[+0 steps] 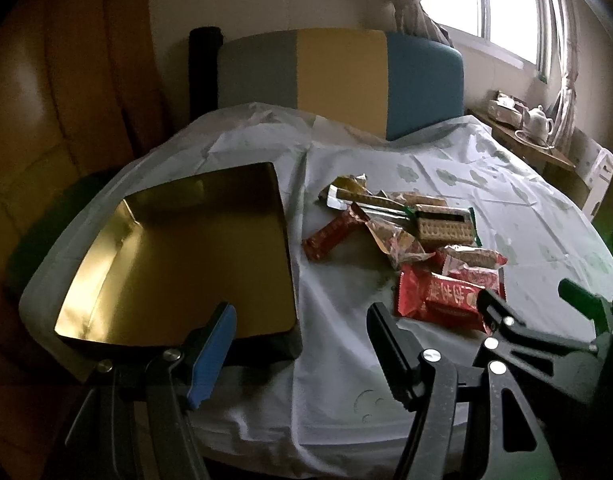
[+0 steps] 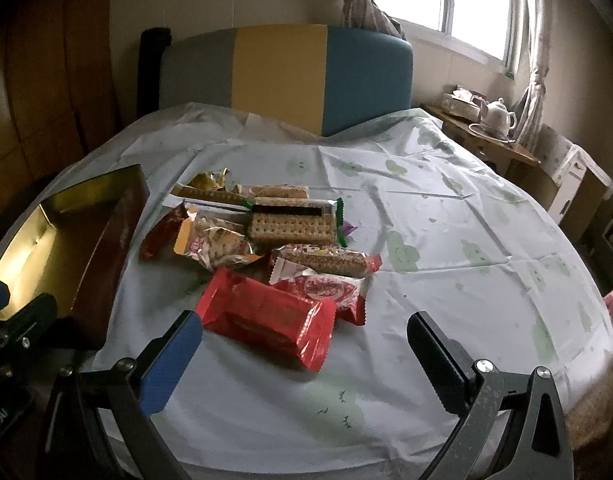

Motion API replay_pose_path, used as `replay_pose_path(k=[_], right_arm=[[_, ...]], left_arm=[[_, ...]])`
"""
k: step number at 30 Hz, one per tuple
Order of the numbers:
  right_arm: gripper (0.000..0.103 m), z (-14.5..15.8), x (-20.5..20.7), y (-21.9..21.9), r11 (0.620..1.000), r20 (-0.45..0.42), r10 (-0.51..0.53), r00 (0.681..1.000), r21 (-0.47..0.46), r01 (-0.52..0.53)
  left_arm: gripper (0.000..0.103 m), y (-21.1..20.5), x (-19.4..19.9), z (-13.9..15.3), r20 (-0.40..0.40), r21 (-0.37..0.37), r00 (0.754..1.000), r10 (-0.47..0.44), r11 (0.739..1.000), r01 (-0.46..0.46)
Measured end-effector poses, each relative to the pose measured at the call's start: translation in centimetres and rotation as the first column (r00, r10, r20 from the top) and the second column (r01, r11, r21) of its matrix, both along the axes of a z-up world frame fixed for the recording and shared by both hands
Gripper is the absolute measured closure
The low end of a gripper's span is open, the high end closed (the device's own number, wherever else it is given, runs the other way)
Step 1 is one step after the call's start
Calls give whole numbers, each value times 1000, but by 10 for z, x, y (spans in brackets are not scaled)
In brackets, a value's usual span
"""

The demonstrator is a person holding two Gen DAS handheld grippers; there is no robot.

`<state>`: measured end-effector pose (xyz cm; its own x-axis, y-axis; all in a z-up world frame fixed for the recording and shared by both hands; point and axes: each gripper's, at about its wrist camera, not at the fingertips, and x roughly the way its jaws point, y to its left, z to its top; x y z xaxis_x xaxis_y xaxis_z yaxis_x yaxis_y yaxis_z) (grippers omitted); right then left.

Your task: Organize snacks

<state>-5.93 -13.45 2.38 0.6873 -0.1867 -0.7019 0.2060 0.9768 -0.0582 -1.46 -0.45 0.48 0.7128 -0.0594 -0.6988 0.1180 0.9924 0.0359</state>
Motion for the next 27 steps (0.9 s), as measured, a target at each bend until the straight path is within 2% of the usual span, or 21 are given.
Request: replay_pose_path(k=[6,9,11,15,16,19,22,25,27], right_arm=[[0,0,9,-17,1000,-10,-18,1000,12,18],[0,3,18,-29,999,-27,21,999,32,-20],[0,8,27,-43,995,-47,67,997,82,-63],[0,21,47,-82,983,-95,147,984,122,-135],[0,22,52,-91,980,-113,168,979,130,-153],[0,21,66,-123,988,-166,146,975,81,-134],[0,17,75,-150,994,-188,105,977,57,-95],[0,14,81,-173,980,-172,90,981,193,-56],[0,12,84,-185,945,-170,93,981,326,-33]], left_arm=[[34,-7,2,-5,-21,-15,999,-39,999,39],[34,-9,5,-8,-52,-100,992,-112,989,106],[29,-15,12,-12,-112,-151,980,-166,977,148],[29,-34,25,-19,-182,-148,962,-202,973,176],[29,-38,29,-21,-195,-168,957,-215,969,183],[30,-47,43,-28,-254,-258,934,-252,948,186],[30,-65,57,-34,-318,-273,905,-281,942,197],[32,-79,71,-41,-389,-317,879,-277,936,155],[32,-86,83,-51,-449,-352,855,-259,931,97]])
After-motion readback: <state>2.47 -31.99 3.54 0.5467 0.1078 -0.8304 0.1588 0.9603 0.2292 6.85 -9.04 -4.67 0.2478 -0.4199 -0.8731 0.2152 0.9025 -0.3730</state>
